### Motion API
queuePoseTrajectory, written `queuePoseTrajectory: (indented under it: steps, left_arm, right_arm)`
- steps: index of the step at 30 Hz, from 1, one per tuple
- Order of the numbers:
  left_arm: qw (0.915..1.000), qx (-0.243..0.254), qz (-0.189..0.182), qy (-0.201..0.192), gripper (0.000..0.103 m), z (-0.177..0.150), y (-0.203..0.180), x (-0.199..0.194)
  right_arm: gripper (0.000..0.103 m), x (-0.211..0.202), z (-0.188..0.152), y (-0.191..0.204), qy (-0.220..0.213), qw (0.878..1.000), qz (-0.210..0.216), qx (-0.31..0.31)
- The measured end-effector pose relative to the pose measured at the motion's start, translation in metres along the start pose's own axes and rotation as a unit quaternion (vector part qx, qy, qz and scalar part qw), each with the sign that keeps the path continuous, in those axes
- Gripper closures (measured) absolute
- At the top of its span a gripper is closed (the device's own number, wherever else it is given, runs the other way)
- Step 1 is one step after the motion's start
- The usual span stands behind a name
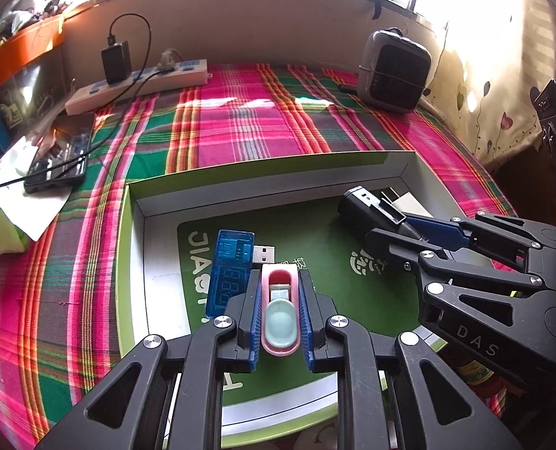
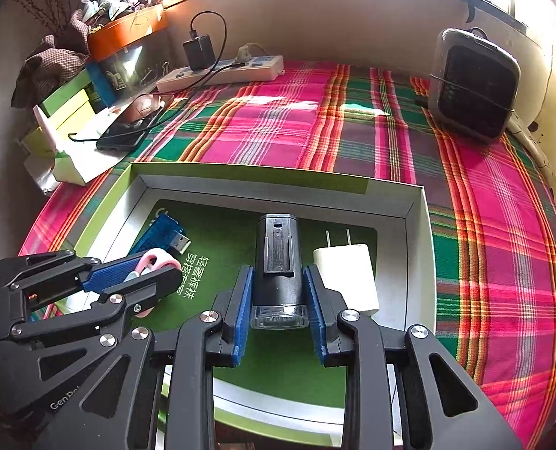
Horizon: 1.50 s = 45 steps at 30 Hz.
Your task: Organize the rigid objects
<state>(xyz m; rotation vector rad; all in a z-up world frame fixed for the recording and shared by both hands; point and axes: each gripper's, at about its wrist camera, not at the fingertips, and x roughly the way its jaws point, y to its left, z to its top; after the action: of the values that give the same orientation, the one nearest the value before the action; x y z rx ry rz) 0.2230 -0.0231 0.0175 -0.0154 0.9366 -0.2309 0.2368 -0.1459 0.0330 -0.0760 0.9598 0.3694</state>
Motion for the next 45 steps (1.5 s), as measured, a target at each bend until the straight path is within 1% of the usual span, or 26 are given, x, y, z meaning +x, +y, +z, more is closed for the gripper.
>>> queuePoseTrajectory:
  steps: [9,14,27,29,34,40,43,45]
  left_arm:
    - [0.9997,0.005,0.022,-0.003,0.086,0.0036,0.0008,0.0025]
    - [0.9997,0.003,0.022,-0.004,0.086,0.0034,0.001,0.0031]
    - [0.9993,0.007,0.035,-0.002,0.085,0.003,-0.0008,0.0037]
    - [0.9993,0.008,0.035,-0.002,0.084,0.0031,-0.0011,0.0034]
    - [0.9993,0.007,0.036,-0.001,0.077,0.003,-0.0016,0.0028]
    - [0.9993,0.007,0.037,-0.001,0.074,0.0013,-0.0022,0.001]
    - [0.9994,0.006,0.035,0.001,0.073,0.0004,-0.0028,-0.0002]
    - [0.9993,0.004,0.036,0.001,0.073,-0.0002,-0.003,-0.0014]
  right_arm:
    - [0.074,0.005,0.0007,0.0005,-0.009,0.999,-0.038,-0.016]
    - [0.074,0.0056,0.0006,0.001,-0.008,0.999,-0.042,-0.022]
    - [0.074,0.0076,0.0009,0.0024,-0.005,0.999,-0.047,-0.027]
    - [0.074,0.0079,0.0013,0.0019,-0.005,0.999,-0.046,-0.026]
    - [0.074,0.0083,0.0014,0.0013,-0.005,0.999,-0.047,-0.025]
    - [0.074,0.0079,0.0012,-0.0003,-0.005,0.999,-0.046,-0.02]
    - [0.07,0.0061,0.0009,-0.0016,-0.008,0.999,-0.041,-0.014]
    - [0.065,0.0042,0.0003,-0.0003,-0.011,0.999,-0.037,-0.013]
